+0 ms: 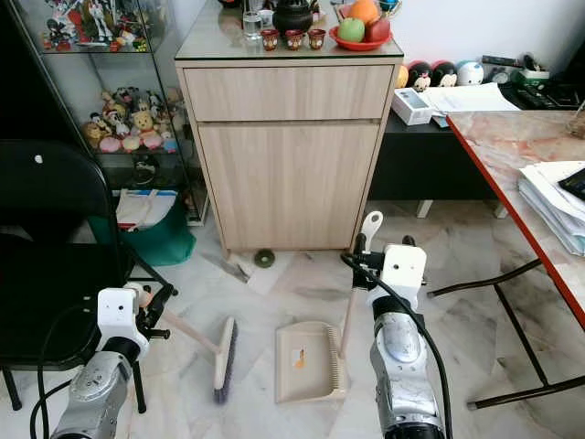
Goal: Sweep floor
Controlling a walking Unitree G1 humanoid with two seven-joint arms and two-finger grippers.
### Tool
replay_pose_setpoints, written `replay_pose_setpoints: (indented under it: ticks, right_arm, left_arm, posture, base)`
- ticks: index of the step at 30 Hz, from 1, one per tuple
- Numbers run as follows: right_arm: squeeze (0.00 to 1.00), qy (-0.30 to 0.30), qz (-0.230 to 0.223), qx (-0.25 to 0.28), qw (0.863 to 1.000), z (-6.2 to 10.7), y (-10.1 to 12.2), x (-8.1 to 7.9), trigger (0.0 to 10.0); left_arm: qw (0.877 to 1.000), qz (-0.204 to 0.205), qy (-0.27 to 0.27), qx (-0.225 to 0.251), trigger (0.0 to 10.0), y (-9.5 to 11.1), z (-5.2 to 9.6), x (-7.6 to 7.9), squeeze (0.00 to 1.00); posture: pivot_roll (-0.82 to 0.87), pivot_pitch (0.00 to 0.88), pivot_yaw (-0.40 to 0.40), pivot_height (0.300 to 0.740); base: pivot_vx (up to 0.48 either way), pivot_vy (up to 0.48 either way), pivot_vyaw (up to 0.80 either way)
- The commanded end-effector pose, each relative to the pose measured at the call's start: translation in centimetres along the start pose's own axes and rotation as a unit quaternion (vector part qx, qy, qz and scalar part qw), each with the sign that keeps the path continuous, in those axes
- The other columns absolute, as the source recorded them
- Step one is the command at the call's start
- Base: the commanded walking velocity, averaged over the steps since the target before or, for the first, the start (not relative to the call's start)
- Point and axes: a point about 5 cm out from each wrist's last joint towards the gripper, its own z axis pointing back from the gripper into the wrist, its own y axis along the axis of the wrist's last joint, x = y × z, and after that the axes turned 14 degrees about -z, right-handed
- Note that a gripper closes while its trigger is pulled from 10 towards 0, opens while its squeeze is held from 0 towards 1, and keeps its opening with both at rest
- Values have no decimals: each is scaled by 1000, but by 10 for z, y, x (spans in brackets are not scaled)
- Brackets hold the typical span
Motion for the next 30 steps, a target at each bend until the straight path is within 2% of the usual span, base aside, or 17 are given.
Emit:
replay_pose_setpoints:
  ticks: [1,8,30]
  right_arm:
    - [0,3,1,2,1000,-1,1,-1,10000]
    - [0,7,-2,4,1000,-2,1,-2,10000]
    - [0,18,-4,4,1000,-2,0,-5,10000]
  left_arm:
    - [1000,-5,6,13,10000,7,-4,-5,0]
    - [1000,-3,5,13,10000,7,-4,-4,0]
    - [1000,1,2,16,10000,8,-6,-1,0]
  posture:
    - [-44,67,-11,740]
    - [-43,61,-13,740]
    - [-46,46,-16,740]
  base:
    - [0,0,0]
    - [0,0,0]
    - [293,0,0]
